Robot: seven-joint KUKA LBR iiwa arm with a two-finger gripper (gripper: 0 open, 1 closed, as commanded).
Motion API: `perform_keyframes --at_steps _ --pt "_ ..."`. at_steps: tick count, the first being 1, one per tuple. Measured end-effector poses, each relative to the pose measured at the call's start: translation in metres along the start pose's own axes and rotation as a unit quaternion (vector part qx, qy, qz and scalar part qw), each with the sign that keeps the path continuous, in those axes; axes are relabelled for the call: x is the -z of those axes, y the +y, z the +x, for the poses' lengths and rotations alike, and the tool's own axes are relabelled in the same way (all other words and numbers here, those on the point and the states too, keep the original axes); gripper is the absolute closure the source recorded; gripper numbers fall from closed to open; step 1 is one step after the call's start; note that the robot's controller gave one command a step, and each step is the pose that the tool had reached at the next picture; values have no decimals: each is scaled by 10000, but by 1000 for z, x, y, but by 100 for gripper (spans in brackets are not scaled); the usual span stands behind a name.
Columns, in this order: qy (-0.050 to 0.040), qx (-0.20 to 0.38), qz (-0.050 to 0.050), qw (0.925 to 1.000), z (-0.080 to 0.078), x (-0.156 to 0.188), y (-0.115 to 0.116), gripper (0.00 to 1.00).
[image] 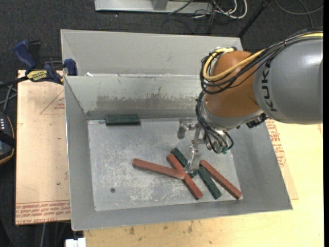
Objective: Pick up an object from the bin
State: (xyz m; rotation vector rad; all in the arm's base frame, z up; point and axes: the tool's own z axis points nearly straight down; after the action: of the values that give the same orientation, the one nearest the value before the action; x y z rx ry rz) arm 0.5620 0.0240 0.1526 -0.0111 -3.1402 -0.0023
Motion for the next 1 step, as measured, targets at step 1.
perform_keyframes --at_steps 1 --pt "41 -367 3 9993 -5 16 -6 0"
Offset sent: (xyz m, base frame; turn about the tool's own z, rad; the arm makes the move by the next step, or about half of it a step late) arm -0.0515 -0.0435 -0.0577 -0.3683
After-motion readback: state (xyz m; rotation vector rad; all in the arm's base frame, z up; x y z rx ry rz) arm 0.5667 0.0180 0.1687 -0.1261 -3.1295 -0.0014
